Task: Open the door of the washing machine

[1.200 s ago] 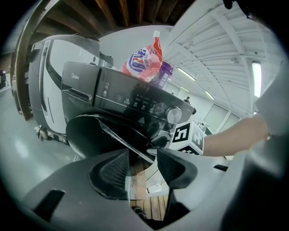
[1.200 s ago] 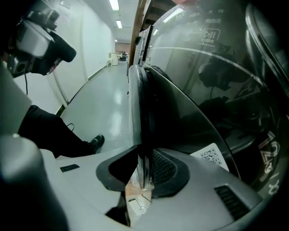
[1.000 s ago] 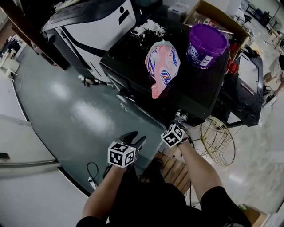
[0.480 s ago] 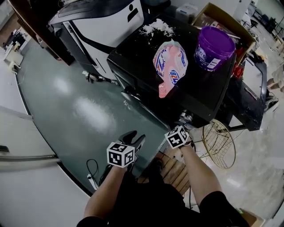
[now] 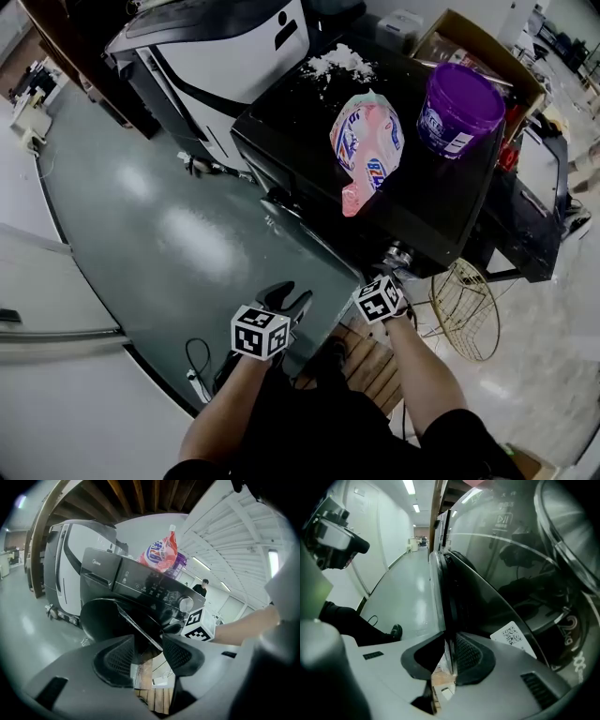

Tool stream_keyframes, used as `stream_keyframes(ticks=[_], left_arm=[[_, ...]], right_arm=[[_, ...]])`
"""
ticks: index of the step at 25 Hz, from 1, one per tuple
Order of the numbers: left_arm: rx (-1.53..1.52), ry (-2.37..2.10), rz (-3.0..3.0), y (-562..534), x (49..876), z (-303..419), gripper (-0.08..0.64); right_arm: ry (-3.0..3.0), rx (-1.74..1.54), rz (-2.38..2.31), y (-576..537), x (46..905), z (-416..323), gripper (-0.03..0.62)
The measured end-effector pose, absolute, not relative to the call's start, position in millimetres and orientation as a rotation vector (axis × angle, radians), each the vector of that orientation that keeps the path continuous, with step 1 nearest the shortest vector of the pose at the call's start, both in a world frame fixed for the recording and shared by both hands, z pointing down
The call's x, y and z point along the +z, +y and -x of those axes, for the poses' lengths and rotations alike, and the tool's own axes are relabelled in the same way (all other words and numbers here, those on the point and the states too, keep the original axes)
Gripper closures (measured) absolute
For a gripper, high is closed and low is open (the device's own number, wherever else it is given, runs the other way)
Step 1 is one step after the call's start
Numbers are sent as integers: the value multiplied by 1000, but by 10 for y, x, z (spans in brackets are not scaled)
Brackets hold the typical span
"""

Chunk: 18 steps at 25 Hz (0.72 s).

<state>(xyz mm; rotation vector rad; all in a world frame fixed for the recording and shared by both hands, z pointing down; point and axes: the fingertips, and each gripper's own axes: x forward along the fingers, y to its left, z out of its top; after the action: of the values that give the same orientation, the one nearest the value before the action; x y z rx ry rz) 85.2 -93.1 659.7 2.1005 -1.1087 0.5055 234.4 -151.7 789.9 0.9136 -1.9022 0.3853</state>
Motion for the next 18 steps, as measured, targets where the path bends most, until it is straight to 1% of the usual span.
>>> stream_keyframes(ticks=[10,15,18], left_arm=[[468,-1161,-2098,-853,6381,-648,359],[453,-1181,-2095,-858,6358,-614,359],[450,-1183,-2093,-816,6357,-607,359]], right_arm=[[-1950,447,-892,-1481,7869,-2357,517],[-1956,360,-804,-1512,7914,-2354,514],[-1936,380,-862,-1528,7909,-2365,512]])
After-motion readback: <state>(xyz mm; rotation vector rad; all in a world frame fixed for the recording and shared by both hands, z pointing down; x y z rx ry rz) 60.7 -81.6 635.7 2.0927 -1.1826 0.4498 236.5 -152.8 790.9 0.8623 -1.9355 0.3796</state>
